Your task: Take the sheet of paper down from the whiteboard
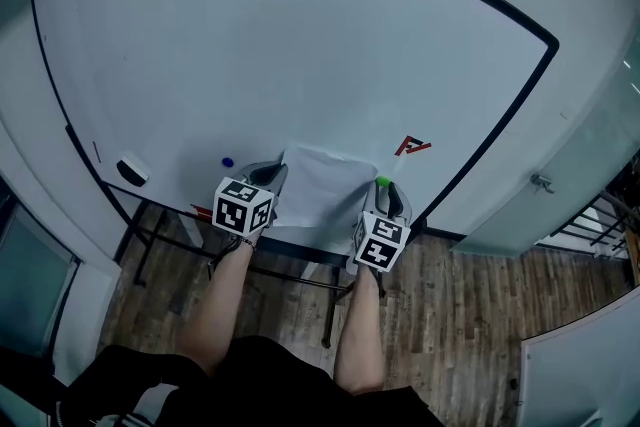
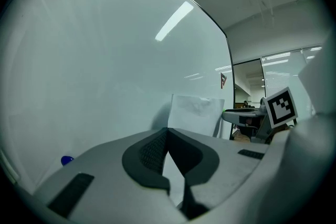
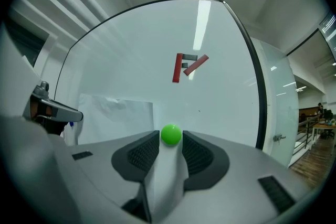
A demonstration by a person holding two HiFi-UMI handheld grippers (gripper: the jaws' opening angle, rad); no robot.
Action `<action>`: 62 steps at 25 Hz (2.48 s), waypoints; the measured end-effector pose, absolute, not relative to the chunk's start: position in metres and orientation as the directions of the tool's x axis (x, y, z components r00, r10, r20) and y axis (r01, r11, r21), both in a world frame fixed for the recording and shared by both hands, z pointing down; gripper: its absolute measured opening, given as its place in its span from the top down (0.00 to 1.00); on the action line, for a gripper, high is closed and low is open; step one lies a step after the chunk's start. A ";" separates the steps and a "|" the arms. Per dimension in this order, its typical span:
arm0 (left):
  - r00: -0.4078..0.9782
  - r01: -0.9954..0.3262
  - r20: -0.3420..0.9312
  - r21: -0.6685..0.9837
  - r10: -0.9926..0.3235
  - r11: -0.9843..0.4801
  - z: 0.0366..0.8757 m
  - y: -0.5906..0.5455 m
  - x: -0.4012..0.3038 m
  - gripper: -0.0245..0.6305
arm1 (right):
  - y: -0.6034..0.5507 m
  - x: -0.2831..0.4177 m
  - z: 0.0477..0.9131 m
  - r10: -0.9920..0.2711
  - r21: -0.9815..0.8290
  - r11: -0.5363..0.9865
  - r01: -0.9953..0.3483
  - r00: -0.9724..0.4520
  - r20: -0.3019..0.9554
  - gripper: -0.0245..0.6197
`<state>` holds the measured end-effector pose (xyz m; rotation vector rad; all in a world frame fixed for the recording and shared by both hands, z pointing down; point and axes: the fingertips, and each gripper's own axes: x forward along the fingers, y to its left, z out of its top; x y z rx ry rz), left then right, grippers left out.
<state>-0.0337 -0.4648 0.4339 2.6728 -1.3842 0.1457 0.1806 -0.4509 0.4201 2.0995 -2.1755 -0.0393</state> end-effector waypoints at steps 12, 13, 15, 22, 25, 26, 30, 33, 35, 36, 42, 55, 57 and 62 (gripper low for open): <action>0.590 -0.800 0.207 0.025 -0.780 -0.599 0.452 -0.446 -0.030 0.93 | -0.425 0.192 0.435 -0.997 0.050 0.016 -0.999 -0.012 0.081 0.75; 0.594 -0.797 0.208 0.024 -0.777 -0.603 0.453 -0.444 -0.028 0.93 | -0.423 0.192 0.435 -0.997 0.046 0.014 -0.999 -0.010 0.081 0.75; 0.600 -0.793 0.212 0.027 -0.772 -0.609 0.456 -0.439 -0.028 0.93 | -0.418 0.191 0.438 -0.996 0.040 0.016 -0.999 -0.013 0.085 0.75; 0.623 -0.781 0.163 0.069 -0.765 -0.621 0.458 -0.421 -0.034 0.93 | -0.405 0.185 0.455 -0.992 0.018 0.053 -0.998 -0.051 0.117 0.77; 0.628 -0.777 0.159 0.079 -0.762 -0.624 0.460 -0.412 -0.035 0.93 | -0.397 0.183 0.459 -0.990 0.005 0.067 -0.998 -0.065 0.125 0.80; 0.626 -0.779 0.160 0.084 -0.763 -0.621 0.462 -0.410 -0.036 0.93 | -0.395 0.182 0.459 -0.990 0.006 0.070 -0.998 -0.069 0.126 0.81; 0.612 -0.791 0.161 0.103 -0.775 -0.603 0.466 -0.399 -0.044 0.93 | -0.383 0.176 0.462 -0.987 0.018 0.089 -0.996 -0.086 0.134 0.86; 0.601 -0.799 0.164 0.116 -0.782 -0.590 0.470 -0.392 -0.050 0.93 | -0.376 0.173 0.464 -0.985 0.022 0.104 -0.994 -0.100 0.143 0.88; 0.596 -0.803 0.166 0.118 -0.786 -0.584 0.471 -0.388 -0.054 0.93 | -0.372 0.171 0.466 -0.984 0.022 0.109 -0.994 -0.105 0.145 0.89; 0.593 -0.806 0.167 0.119 -0.788 -0.580 0.472 -0.386 -0.055 0.93 | -0.370 0.171 0.467 -0.983 0.021 0.111 -0.994 -0.107 0.148 0.89; 0.584 -0.811 0.174 0.136 -0.793 -0.568 0.478 -0.379 -0.062 0.93 | -0.361 0.165 0.475 -0.976 0.013 0.134 -0.991 -0.130 0.174 0.91; 0.601 -0.799 0.166 0.161 -0.782 -0.580 0.479 -0.374 -0.064 0.93 | -0.354 0.159 0.476 -0.970 0.026 0.159 -0.987 -0.151 0.188 0.92; 0.604 -0.797 0.163 0.163 -0.780 -0.582 0.478 -0.375 -0.063 0.93 | -0.354 0.159 0.477 -0.970 0.024 0.158 -0.987 -0.151 0.190 0.92; 0.604 -0.796 0.157 0.169 -0.782 -0.581 0.475 -0.377 -0.065 0.93 | -0.357 0.160 0.475 -0.971 0.026 0.159 -0.987 -0.152 0.187 0.92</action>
